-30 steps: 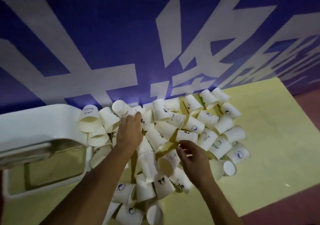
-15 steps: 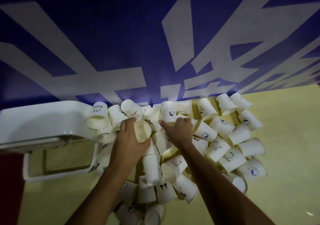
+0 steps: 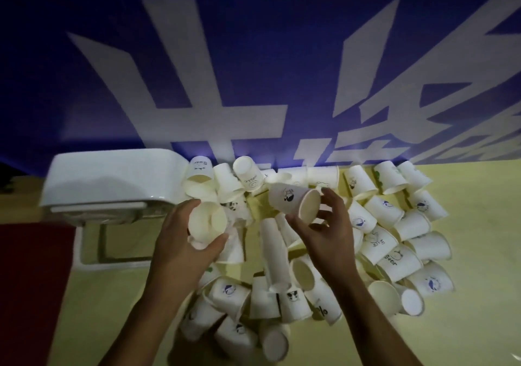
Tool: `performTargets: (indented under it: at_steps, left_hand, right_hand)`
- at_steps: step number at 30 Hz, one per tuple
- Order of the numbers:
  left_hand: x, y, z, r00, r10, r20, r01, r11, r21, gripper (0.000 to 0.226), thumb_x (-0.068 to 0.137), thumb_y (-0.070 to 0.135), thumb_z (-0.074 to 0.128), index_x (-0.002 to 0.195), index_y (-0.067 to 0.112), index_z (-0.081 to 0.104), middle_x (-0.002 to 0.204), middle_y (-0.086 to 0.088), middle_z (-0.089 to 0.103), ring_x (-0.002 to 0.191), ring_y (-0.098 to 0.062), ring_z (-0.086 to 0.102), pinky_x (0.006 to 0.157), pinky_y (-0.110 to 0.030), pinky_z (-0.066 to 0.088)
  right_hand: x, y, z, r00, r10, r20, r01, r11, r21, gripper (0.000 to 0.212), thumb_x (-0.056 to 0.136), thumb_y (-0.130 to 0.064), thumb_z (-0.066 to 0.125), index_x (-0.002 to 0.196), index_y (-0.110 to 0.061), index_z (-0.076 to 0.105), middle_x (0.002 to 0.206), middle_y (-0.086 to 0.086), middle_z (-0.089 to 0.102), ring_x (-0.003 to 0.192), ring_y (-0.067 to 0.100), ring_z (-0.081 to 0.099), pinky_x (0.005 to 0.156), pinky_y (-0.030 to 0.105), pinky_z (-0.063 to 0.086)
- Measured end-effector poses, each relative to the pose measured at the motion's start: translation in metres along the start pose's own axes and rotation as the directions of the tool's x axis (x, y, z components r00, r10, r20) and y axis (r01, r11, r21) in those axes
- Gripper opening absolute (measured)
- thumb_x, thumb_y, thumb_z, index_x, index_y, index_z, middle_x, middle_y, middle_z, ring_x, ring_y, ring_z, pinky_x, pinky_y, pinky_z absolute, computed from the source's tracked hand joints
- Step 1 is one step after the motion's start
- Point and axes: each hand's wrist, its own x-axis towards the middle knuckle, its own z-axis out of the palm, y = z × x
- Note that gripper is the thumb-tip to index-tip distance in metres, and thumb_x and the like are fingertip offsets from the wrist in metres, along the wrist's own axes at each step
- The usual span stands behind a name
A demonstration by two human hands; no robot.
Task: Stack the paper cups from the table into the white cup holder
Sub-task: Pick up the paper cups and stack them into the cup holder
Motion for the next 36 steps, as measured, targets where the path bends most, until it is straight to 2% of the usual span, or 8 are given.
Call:
performTargets:
  at_steps: [2, 6, 12, 19, 24, 27, 29, 36]
  left_hand:
    - [-0.011, -0.026, -0.026, 0.999, 0.027, -0.017, -0.028, 1.0, -0.009, 0.073, 0.069, 0.034, 0.093, 0.131, 0.025, 0.056, 0.125, 0.007, 0.059, 0.115, -0.012, 0.055, 0.09, -0.026, 0.046]
    - [-0.021, -0.084, -0.068, 0.996, 0.008, -0.087, -0.009, 1.0, -0.016, 0.075, 0.065, 0.031, 0.095, 0.13, 0.019, 0.06, 0.125, 0.003, 0.062, 0.114, -0.02, 0.061, 0.091, -0.04, 0.055]
    - [-0.008, -0.138, -0.094, 0.997, -0.073, 0.018, 0.074, 0.995, -0.065, 0.079, 0.069, 0.038, 0.092, 0.138, 0.027, 0.056, 0.135, 0.006, 0.057, 0.122, -0.016, 0.054, 0.094, -0.033, 0.052]
    - [0.024, -0.175, -0.062, 0.974, -0.048, 0.221, 0.056, 0.998, -0.03, 0.078, 0.07, 0.039, 0.089, 0.139, 0.029, 0.054, 0.138, 0.009, 0.058, 0.122, -0.015, 0.056, 0.097, -0.028, 0.048]
    - [0.03, -0.192, -0.043, 0.941, -0.058, 0.333, 0.051, 0.998, 0.03, 0.085, 0.067, 0.052, 0.087, 0.14, 0.034, 0.047, 0.133, 0.006, 0.062, 0.118, -0.02, 0.062, 0.093, -0.038, 0.055]
    - [0.032, -0.2, -0.038, 0.929, -0.07, 0.364, 0.061, 0.997, 0.036, 0.096, 0.063, 0.061, 0.084, 0.144, 0.026, 0.046, 0.136, 0.0, 0.063, 0.121, -0.024, 0.061, 0.094, -0.041, 0.055]
    - [0.033, -0.204, -0.038, 0.921, -0.063, 0.384, 0.052, 0.998, 0.038, 0.101, 0.06, 0.068, 0.078, 0.145, 0.024, 0.045, 0.137, 0.0, 0.063, 0.122, -0.025, 0.061, 0.094, -0.041, 0.054]
    - [0.029, -0.217, -0.051, 0.884, -0.045, 0.465, 0.065, 0.998, -0.028, 0.102, 0.075, 0.046, 0.087, 0.157, 0.027, 0.029, 0.152, 0.006, 0.047, 0.136, -0.016, 0.048, 0.105, -0.029, 0.042]
  right_hand:
    - [-0.022, -0.014, 0.019, 0.998, -0.057, 0.014, 0.057, 0.997, -0.054, 0.078, 0.071, -0.046, 0.09, 0.137, -0.034, 0.05, 0.132, -0.015, 0.054, 0.11, 0.003, 0.06, 0.074, 0.02, 0.058]
    - [-0.062, -0.032, 0.066, 0.991, -0.117, 0.06, 0.12, 0.991, -0.056, 0.069, 0.071, -0.047, 0.088, 0.13, -0.045, 0.052, 0.126, -0.029, 0.052, 0.111, -0.001, 0.058, 0.075, 0.02, 0.057]
    - [-0.103, -0.035, 0.134, 0.995, -0.096, 0.04, 0.099, 0.992, -0.074, 0.072, 0.068, -0.047, 0.089, 0.131, -0.037, 0.056, 0.127, -0.024, 0.056, 0.115, 0.011, 0.063, 0.09, 0.041, 0.06]
    - [-0.121, -0.038, 0.181, 0.993, -0.112, 0.025, 0.115, 0.987, -0.112, 0.082, 0.064, -0.041, 0.093, 0.135, -0.033, 0.054, 0.129, -0.013, 0.059, 0.116, 0.002, 0.06, 0.088, 0.01, 0.051]
    - [-0.113, -0.03, 0.207, 0.978, -0.184, 0.097, 0.201, 0.958, -0.203, 0.087, 0.067, -0.046, 0.093, 0.141, -0.023, 0.054, 0.132, -0.013, 0.06, 0.12, 0.009, 0.061, 0.096, 0.029, 0.055]
    - [-0.108, -0.025, 0.223, 0.942, -0.268, 0.201, 0.31, 0.924, -0.225, 0.081, 0.069, -0.038, 0.094, 0.137, -0.022, 0.054, 0.128, -0.025, 0.054, 0.119, 0.006, 0.057, 0.097, 0.026, 0.051]
    - [-0.104, -0.023, 0.232, 0.931, -0.268, 0.249, 0.324, 0.92, -0.22, 0.08, 0.069, -0.038, 0.094, 0.137, -0.025, 0.053, 0.127, -0.021, 0.055, 0.12, 0.003, 0.055, 0.098, 0.023, 0.049]
    - [-0.092, 0.001, 0.257, 0.91, -0.153, 0.385, 0.298, 0.887, -0.351, 0.085, 0.066, -0.039, 0.094, 0.14, -0.02, 0.055, 0.133, -0.005, 0.059, 0.118, 0.015, 0.058, 0.098, 0.033, 0.051]
